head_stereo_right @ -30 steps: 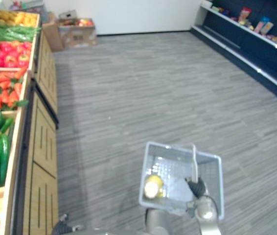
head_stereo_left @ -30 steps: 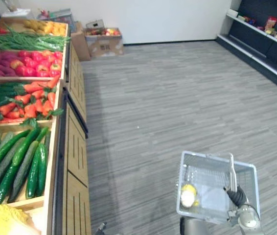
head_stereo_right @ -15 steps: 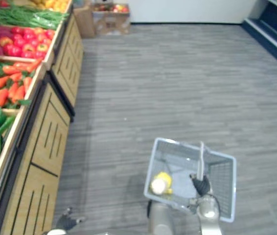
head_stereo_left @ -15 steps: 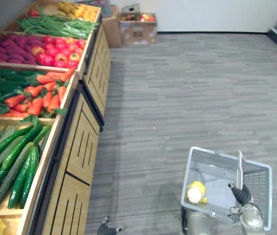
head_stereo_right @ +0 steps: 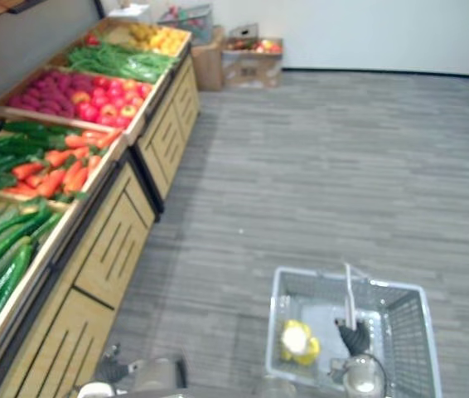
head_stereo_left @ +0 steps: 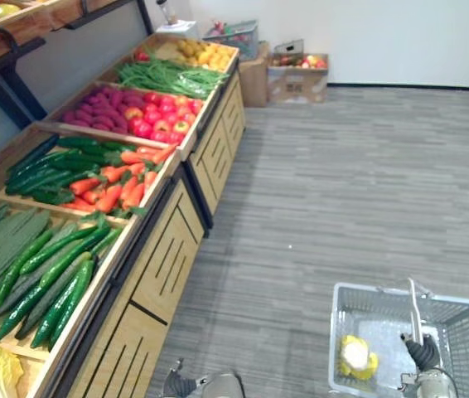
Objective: Pick vegetable in the basket
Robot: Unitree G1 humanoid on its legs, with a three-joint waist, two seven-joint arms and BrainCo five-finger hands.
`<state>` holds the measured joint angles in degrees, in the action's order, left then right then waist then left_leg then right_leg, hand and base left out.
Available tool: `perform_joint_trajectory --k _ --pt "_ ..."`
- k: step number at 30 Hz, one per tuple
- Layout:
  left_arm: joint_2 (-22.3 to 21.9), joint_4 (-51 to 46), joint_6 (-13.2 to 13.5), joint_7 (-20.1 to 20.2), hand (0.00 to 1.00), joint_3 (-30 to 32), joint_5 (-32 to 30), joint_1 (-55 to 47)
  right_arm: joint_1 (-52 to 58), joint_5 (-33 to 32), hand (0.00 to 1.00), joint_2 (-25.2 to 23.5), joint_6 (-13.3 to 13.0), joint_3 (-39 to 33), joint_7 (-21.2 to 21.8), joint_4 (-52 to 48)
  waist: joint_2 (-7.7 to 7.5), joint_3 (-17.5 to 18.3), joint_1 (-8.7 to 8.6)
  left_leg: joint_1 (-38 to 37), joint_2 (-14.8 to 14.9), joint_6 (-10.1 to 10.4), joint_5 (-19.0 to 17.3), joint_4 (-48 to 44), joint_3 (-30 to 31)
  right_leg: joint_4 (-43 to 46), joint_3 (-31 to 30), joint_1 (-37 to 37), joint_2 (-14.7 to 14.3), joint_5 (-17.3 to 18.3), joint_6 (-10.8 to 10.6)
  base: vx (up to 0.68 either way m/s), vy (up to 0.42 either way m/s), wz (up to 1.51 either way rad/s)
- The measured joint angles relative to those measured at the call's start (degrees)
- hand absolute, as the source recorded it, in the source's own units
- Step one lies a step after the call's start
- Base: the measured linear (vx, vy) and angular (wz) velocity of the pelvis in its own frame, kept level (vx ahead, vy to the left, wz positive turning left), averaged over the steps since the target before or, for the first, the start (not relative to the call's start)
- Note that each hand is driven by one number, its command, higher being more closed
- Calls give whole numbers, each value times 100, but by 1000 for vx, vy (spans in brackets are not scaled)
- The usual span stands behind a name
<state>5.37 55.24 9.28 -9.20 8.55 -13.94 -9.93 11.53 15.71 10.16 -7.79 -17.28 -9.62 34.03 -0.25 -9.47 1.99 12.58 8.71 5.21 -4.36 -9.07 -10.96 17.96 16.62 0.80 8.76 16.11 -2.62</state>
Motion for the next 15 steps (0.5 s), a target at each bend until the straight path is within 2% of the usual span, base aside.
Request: perform_joint_trajectory --k 2,3,4,6,8,10,11,12,13,14,15 --pt "-43 9 -51 -50 0 144 -25 -43 -30 1 100 -11 12 106 -6 35 -9 37 57 -21 -63 -24 604 144 56 -72 -95 59 12 49 -134 259 208 -11" --pt "-72 20 -68 -73 0 205 -38 -62 -39 4 100 -12 13 227 -5 35 -49 66 62 -69 -143 -126 669 44 22 -246 -170 175 74 32 -224 340 268 -16" --pt "-58 27 -66 -81 0 223 -39 -73 -42 5 100 -18 12 285 -4 35 -116 67 92 -56 -188 -250 557 -69 -38 -346 -236 222 115 25 -235 339 267 -35" --pt "-21 111 -70 -105 0 303 -104 -112 -81 25 100 -19 2 472 8 40 -255 174 264 43 -238 -357 -69 -792 -348 -707 -603 398 269 -136 -490 269 227 -59" --pt "81 312 -75 -125 0 303 -225 -127 -105 63 100 -3 -18 500 21 164 -340 354 264 31 -404 -427 -448 -1044 -461 -631 -926 413 417 -211 -564 321 253 -26" --pt "107 452 -114 -123 0 292 -261 -123 -191 108 100 23 -40 457 20 462 -335 487 205 -89 -549 -533 -692 -1093 -538 296 -1355 7 557 -243 -524 333 264 -7" --pt "115 490 -130 -124 0 245 -260 -159 -287 179 100 17 -39 457 25 652 -347 463 162 -253 -589 -638 -778 -1083 -563 1275 -1591 -403 580 -490 -472 310 239 -5" --pt "128 516 -155 -121 0 163 -250 -171 -352 176 100 15 -19 422 22 749 -252 465 112 -490 -622 -710 -843 -1003 -553 2169 -1753 -762 581 -1052 -493 301 230 6" --pt "144 507 -191 -121 0 78 -249 -183 -346 171 100 17 -4 396 20 753 -240 452 69 -636 -640 -762 -874 -927 -536 2531 -1815 -894 573 -1440 -508 303 214 32" --pt "167 488 -225 -113 0 -47 -212 -203 -326 166 100 15 -9 311 16 756 -190 379 -60 -929 -669 -845 -916 -803 -413 3118 -1890 -1024 514 -1606 -569 249 147 38" --pt "186 473 -231 -104 0 -72 -210 -200 -328 163 100 16 -22 258 14 757 -158 339 -93 -1051 -684 -880 -940 -755 -377 3368 -1888 -1118 492 -1532 -453 288 143 43"
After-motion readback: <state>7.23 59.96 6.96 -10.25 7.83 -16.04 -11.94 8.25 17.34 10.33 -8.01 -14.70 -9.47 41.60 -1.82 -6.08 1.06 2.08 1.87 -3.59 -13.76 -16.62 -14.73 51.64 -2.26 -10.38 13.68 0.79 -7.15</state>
